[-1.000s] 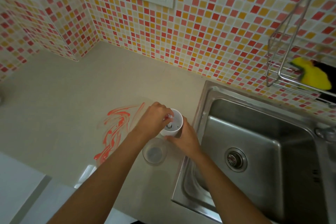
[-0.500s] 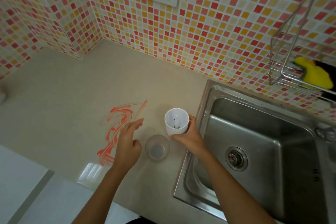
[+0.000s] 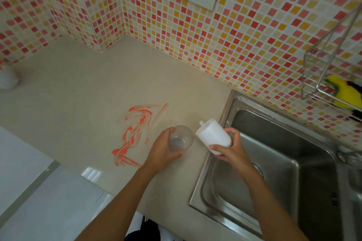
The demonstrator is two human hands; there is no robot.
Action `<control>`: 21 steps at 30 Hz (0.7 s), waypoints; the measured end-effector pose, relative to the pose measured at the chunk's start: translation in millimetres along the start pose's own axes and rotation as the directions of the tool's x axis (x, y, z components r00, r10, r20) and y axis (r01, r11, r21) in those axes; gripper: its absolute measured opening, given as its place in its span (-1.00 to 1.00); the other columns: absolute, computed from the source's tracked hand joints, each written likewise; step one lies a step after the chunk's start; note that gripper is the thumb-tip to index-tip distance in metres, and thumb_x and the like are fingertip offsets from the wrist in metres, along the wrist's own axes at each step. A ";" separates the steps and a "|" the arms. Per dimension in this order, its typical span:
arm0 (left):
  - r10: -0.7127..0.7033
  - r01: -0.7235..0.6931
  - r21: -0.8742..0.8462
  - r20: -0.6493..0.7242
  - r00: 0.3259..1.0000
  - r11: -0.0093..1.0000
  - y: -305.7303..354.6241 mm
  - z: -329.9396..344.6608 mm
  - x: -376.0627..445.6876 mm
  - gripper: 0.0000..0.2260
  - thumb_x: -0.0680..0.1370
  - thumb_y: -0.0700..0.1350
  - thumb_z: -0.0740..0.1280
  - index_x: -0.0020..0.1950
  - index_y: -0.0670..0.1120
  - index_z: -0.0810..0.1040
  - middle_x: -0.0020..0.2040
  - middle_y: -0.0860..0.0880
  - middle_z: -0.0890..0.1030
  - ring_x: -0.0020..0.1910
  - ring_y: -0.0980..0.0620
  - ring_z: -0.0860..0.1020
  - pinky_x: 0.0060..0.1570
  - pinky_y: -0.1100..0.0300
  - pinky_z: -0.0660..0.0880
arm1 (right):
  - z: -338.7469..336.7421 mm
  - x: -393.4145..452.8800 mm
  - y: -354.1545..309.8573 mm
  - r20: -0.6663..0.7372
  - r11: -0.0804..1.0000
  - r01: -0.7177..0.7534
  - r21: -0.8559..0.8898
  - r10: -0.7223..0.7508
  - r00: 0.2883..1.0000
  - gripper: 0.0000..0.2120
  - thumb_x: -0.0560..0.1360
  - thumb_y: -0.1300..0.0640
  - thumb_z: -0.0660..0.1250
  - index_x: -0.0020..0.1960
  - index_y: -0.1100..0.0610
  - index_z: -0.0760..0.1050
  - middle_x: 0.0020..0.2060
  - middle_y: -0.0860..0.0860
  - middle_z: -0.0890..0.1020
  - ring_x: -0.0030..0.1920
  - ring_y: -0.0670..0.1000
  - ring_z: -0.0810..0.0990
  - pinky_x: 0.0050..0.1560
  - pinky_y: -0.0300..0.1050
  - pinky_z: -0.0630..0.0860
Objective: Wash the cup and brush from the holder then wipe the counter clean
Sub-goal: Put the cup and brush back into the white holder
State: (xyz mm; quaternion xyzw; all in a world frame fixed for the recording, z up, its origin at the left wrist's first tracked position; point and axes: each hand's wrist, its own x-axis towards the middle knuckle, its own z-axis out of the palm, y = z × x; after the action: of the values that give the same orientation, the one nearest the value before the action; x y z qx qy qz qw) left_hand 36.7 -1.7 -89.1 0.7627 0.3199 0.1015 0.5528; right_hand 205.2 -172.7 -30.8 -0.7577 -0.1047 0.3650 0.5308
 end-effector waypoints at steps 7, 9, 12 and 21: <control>0.062 -0.061 -0.017 0.016 0.998 0.998 6.3 0.9 23.7 -0.23 0.28 -0.18 0.60 0.41 -0.09 0.33 0.33 0.02 0.45 0.30 0.07 0.42 0.24 0.28 0.31 | 3.9 -4.9 -35.4 0.138 0.936 0.205 -0.286 -0.172 0.975 -0.34 0.27 0.28 0.58 0.22 -0.12 0.40 0.16 -0.09 0.49 0.09 -0.04 0.52 -0.16 -0.31 0.54; 0.088 -0.088 -0.016 0.016 0.996 0.996 6.8 0.2 24.5 -0.21 0.24 -0.17 0.61 0.41 -0.09 0.35 0.32 -0.01 0.48 0.28 0.04 0.45 0.26 0.15 0.39 | 14.5 -3.2 -48.2 0.185 0.845 0.300 -0.442 -0.242 0.952 -0.31 0.25 0.15 0.60 0.27 -0.17 0.40 0.21 -0.09 0.46 0.18 -0.03 0.49 0.02 -0.23 0.54; 0.109 -0.109 -0.024 0.000 0.994 0.994 5.9 -0.6 25.7 -0.23 0.19 -0.15 0.62 0.36 -0.07 0.41 0.25 0.01 0.55 0.19 0.04 0.52 0.20 0.04 0.48 | 38.9 -2.8 -66.7 0.193 0.731 0.375 -0.570 -0.324 0.926 -0.17 0.19 0.01 0.61 0.35 -0.19 0.29 0.25 -0.07 0.43 0.23 0.01 0.42 0.18 -0.04 0.47; -0.019 0.027 -0.155 0.048 0.999 0.988 6.3 -2.2 20.1 -0.02 0.20 0.07 0.62 0.50 -0.05 0.20 0.29 0.04 0.47 0.22 0.00 0.50 0.20 -0.06 0.48 | 85.1 3.5 -73.5 0.311 0.414 0.456 -0.788 -0.371 0.875 -0.20 0.23 -0.08 0.55 0.37 -0.14 0.24 0.30 -0.12 0.39 0.19 0.08 0.34 0.08 -0.11 0.34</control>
State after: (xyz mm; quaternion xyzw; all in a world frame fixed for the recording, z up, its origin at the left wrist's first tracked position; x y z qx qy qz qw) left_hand 53.5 10.9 -86.6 0.7156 0.3070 0.1021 0.6190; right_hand 167.9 -78.4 17.9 -0.8502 -0.4738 0.1589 0.1658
